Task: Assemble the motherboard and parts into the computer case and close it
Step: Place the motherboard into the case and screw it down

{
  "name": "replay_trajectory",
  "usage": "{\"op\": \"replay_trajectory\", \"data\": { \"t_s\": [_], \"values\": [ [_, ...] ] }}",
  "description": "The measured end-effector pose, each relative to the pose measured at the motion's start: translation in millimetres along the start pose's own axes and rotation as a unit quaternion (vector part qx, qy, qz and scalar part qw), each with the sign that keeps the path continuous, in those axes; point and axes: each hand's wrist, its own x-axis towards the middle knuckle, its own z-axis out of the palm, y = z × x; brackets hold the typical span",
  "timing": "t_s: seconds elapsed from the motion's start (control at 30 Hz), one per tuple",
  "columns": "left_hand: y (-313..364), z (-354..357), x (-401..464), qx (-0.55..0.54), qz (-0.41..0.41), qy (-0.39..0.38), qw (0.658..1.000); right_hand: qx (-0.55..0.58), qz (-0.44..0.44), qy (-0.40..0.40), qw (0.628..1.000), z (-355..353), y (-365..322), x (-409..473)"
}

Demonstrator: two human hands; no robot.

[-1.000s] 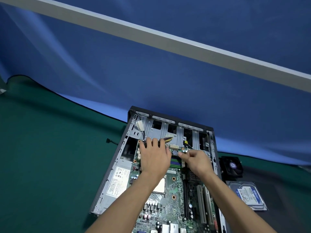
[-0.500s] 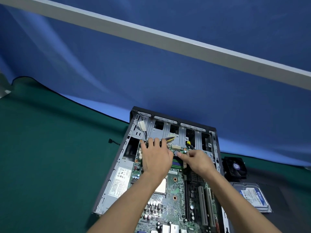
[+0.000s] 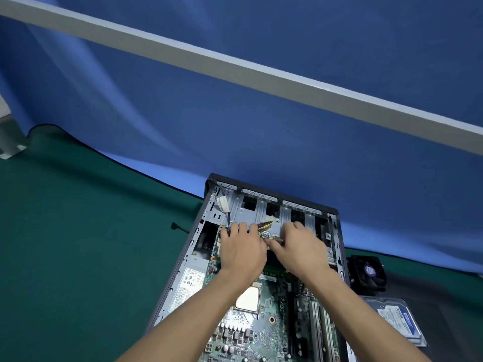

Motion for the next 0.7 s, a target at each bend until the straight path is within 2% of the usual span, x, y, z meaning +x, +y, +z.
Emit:
{"op": "replay_trajectory", "data": {
  "t_s": [0.1, 0.27, 0.37, 0.47, 0.7],
  "values": [
    [-17.0, -11.6, 2.4, -0.09, 0.004, 0.015, 0.996, 0.089, -0.033, -0.046, 0.994, 4.4, -13.6, 7.2],
    [-52.2, -18.4, -9.3, -0.136, -0.05, 0.079, 0.986, 0.058, -0.033, -0.089, 0.994, 14.6, -27.5, 12.3],
    [-62.2, -14.6, -18.2, -0.182, -0.092, 0.072, 0.976, 0.054, -0.025, -0.12, 0.991, 16.1, -35.1, 18.6],
    [-61.5, -7.2, -26.8, -0.183, -0.093, 0.064, 0.977, 0.096, 0.004, -0.15, 0.984, 13.2, -40.1, 26.6],
    [-54.6, 10.5, -38.9, -0.158, -0.109, 0.085, 0.978, 0.151, 0.009, -0.195, 0.969, 12.0, -36.5, 32.3]
  ]
}}
